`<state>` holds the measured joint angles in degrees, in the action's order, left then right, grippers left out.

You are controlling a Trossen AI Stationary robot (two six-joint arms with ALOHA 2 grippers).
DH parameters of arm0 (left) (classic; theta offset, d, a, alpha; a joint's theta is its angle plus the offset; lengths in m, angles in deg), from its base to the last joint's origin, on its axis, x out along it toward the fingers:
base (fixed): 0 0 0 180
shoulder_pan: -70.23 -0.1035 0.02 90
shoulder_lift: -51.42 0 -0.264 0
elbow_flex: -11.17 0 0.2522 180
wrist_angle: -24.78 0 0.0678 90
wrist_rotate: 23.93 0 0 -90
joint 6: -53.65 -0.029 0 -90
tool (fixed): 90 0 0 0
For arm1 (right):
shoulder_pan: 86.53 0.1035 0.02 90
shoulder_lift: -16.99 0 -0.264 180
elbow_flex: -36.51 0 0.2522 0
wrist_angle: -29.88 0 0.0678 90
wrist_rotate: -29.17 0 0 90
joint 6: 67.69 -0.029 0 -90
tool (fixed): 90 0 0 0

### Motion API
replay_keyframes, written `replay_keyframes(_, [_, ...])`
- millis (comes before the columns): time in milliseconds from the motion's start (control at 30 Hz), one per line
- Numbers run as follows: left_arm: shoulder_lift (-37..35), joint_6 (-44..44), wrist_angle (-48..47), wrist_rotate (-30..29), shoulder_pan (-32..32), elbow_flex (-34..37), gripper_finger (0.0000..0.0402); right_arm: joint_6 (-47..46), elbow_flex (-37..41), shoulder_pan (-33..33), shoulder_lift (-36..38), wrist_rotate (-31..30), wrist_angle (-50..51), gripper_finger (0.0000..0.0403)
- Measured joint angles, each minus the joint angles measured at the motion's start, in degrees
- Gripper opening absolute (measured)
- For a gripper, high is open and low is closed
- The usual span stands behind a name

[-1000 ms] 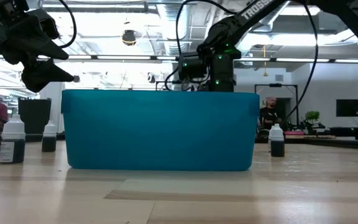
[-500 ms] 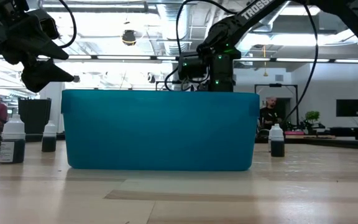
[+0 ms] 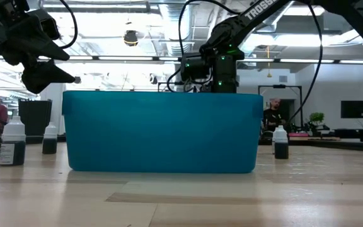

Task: Pick & Place food coloring
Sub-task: Put the small green food coloring bottle into the blue bin

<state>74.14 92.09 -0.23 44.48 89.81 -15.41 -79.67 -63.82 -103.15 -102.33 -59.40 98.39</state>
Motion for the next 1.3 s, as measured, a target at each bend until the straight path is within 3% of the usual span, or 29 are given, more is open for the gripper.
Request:
replay_keyframes(500, [0.0, 0.0, 0.0, 0.0, 0.0, 0.0, 0.0252, 0.0, 0.0, 0.0, 0.0, 0.0, -1.0, 0.0075])
replay_keyframes(1300, [0.0, 0.0, 0.0, 0.0, 0.0, 0.0, 0.0252, -0.1, -0.1, -1.7, 0.1, -1.2, 3.8, 0.0072])
